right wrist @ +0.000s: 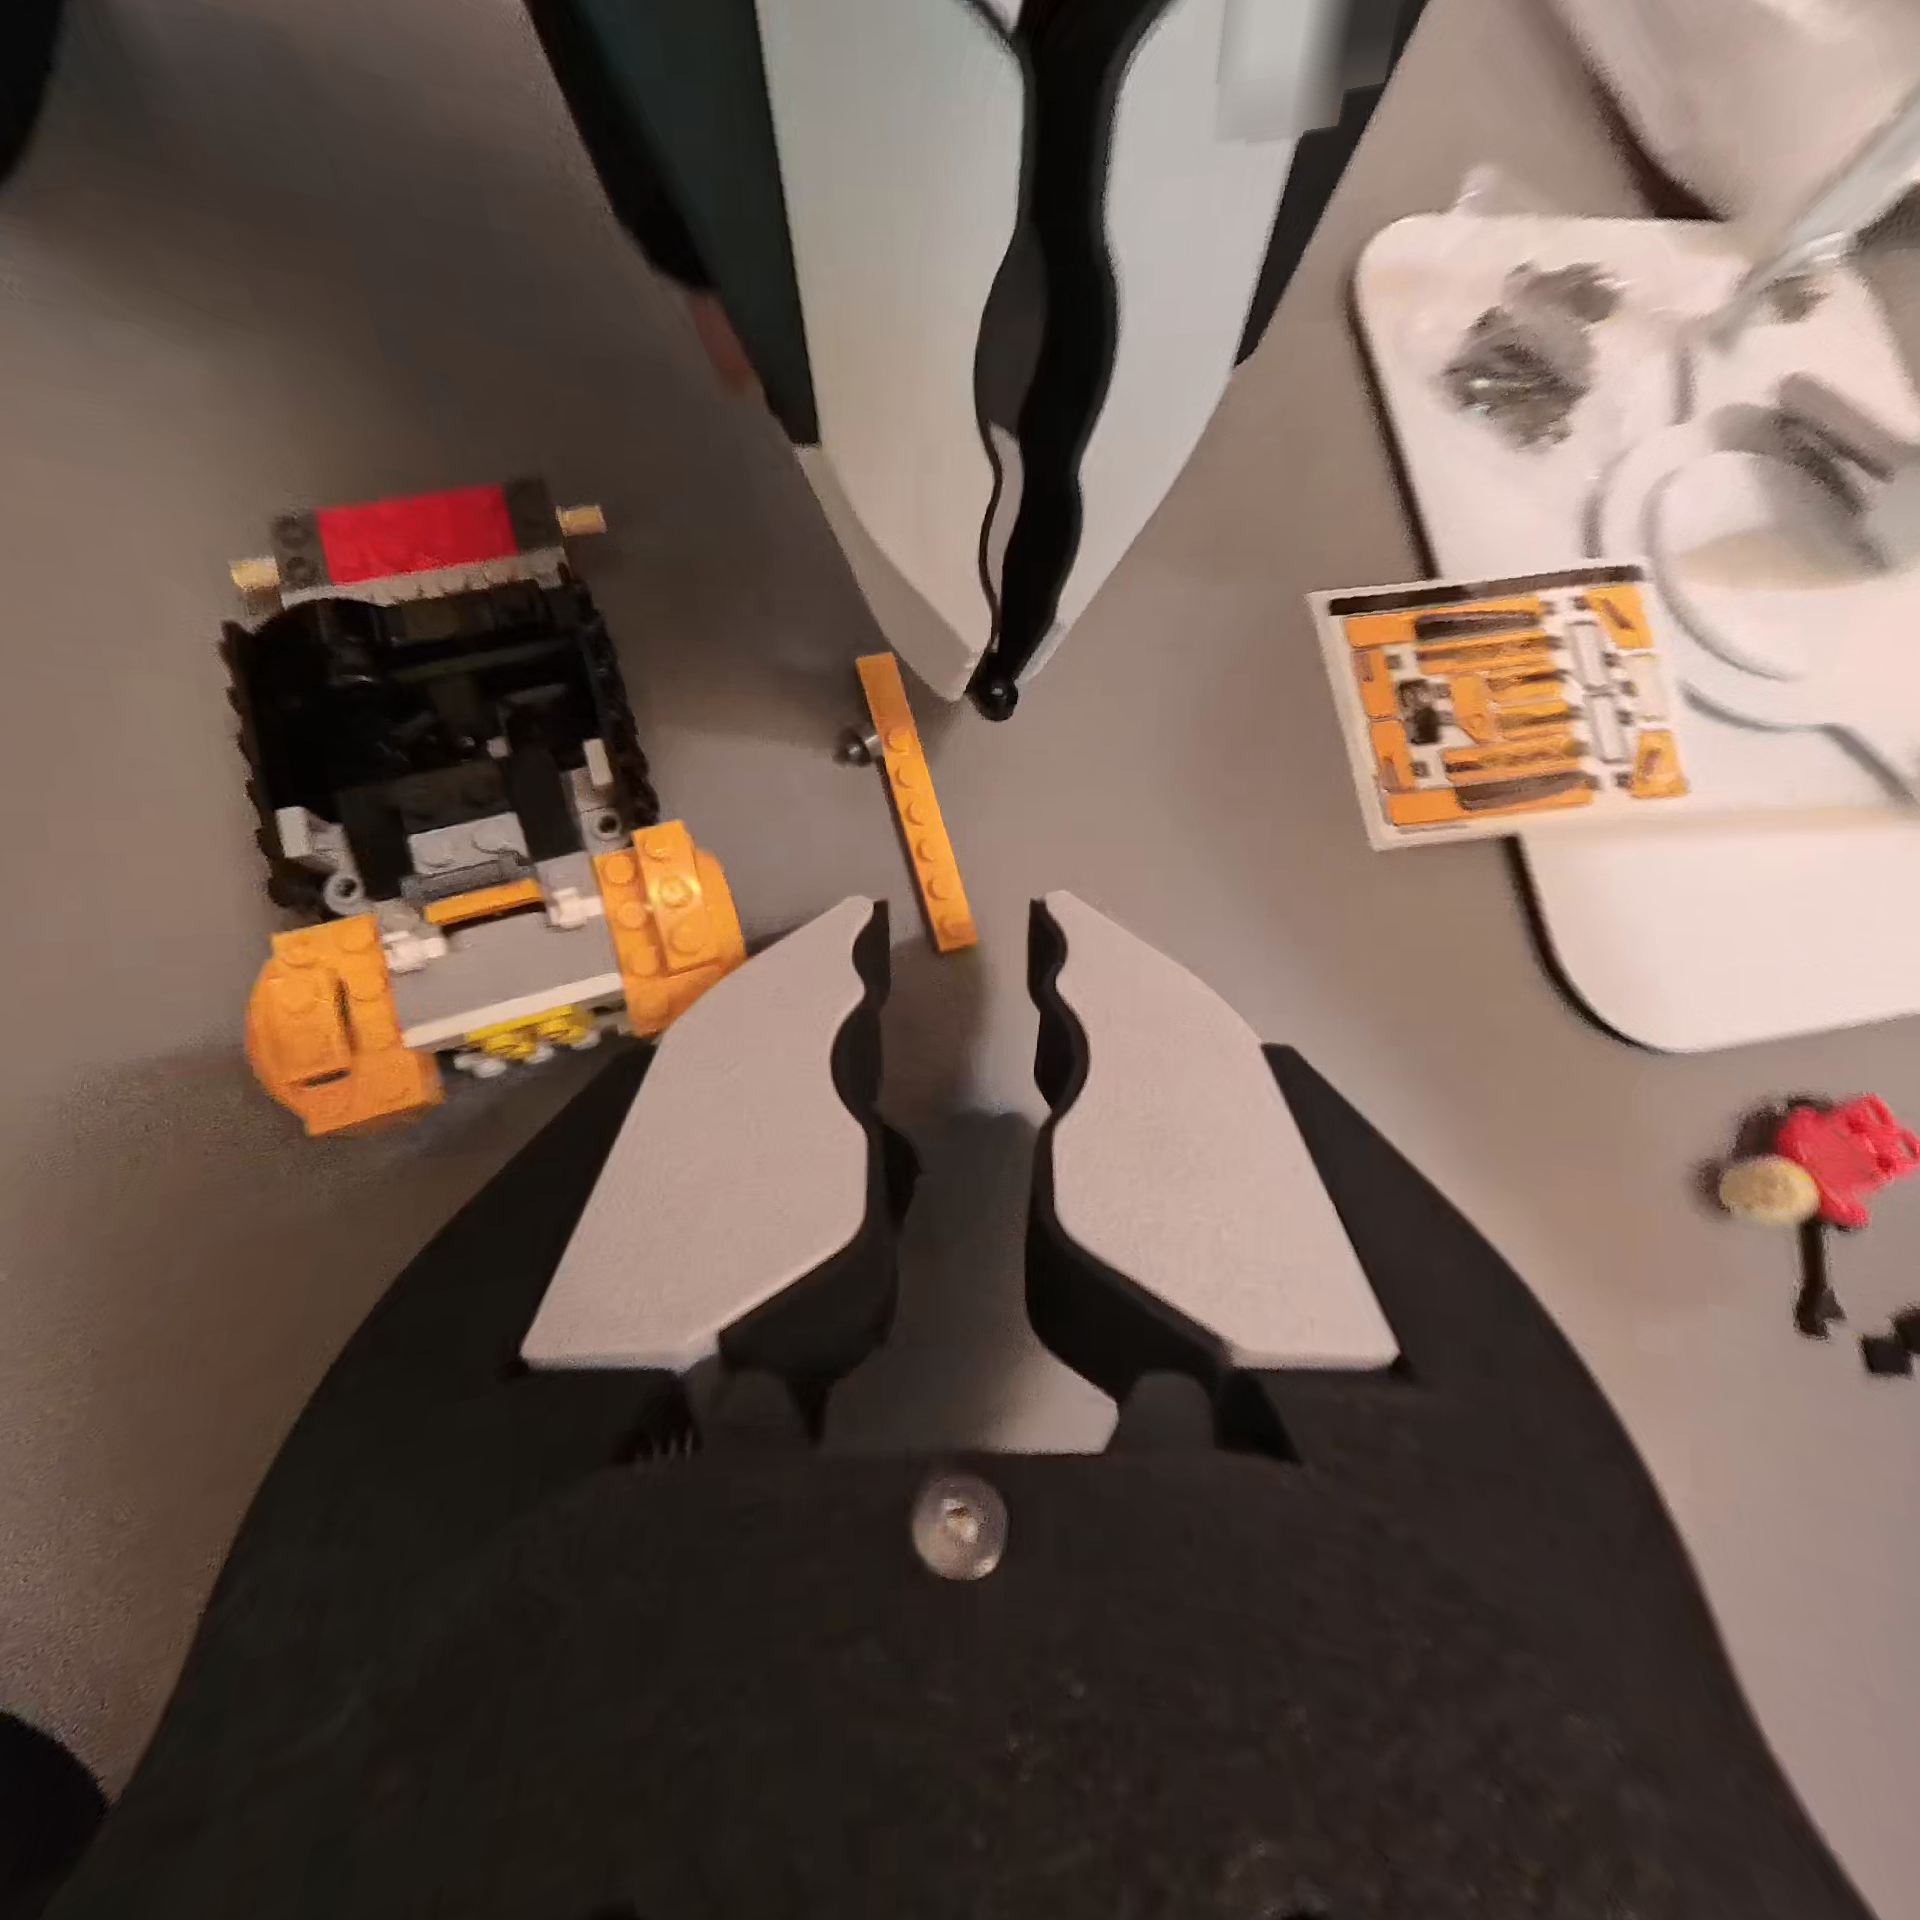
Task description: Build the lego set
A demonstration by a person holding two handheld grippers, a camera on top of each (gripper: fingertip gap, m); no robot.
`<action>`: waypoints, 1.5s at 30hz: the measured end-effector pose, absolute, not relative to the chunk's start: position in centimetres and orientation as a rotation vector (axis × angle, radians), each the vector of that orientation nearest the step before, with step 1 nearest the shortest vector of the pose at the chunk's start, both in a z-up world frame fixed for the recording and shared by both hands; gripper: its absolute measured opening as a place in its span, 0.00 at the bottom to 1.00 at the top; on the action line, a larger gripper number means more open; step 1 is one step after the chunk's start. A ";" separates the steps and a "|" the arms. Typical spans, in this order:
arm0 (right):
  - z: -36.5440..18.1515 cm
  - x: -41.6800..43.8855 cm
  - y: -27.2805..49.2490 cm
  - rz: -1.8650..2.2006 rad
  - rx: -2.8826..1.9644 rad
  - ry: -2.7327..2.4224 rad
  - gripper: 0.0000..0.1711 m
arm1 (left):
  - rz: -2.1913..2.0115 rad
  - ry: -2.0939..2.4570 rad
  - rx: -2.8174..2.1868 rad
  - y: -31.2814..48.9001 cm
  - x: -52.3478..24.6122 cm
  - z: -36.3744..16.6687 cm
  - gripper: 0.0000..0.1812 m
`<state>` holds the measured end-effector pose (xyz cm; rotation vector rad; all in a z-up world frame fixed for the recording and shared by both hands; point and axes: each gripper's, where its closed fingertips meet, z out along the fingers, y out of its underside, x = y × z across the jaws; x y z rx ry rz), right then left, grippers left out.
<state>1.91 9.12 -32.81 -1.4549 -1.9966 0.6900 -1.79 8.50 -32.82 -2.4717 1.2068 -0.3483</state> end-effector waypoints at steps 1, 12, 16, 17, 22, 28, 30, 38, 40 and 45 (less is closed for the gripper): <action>-33.2 1.5 9.2 0.675 -1.449 -2.040 0.13 | -0.339 1.199 -2.472 8.5 -2.2 -32.8 0.04; -34.4 0.2 7.2 0.729 -1.411 -2.254 0.04 | -0.346 1.171 -2.469 7.2 -4.4 -32.2 0.04; -34.2 0.2 5.1 0.790 -1.347 -2.293 0.04 | -0.347 1.188 -2.472 6.7 -4.6 -32.1 0.04; -34.2 0.3 4.6 0.795 -1.330 -2.313 0.04 | -0.349 1.190 -2.471 6.6 -4.6 -32.0 0.04; -34.3 0.9 3.0 0.789 -1.270 -2.379 0.04 | -0.373 1.216 -2.468 6.1 -4.2 -32.1 0.04; -34.1 0.9 5.2 0.743 -1.355 -2.293 0.04 | -0.469 1.268 -2.454 5.1 -2.9 -32.5 0.04; -34.4 0.9 5.9 0.703 -1.379 -2.279 0.04 | -0.493 1.276 -2.452 5.0 -2.5 -32.7 0.04; -33.4 0.8 6.7 0.729 -1.379 -2.216 0.09 | -0.549 1.298 -2.427 4.8 -0.9 -33.1 0.04; -32.7 0.6 6.4 0.786 -1.344 -2.194 0.09 | -0.566 1.300 -2.419 4.8 -0.6 -33.0 0.04; -32.2 -0.1 5.2 0.843 -1.263 -2.179 0.09 | -0.591 1.297 -2.395 4.9 0.0 -32.7 0.04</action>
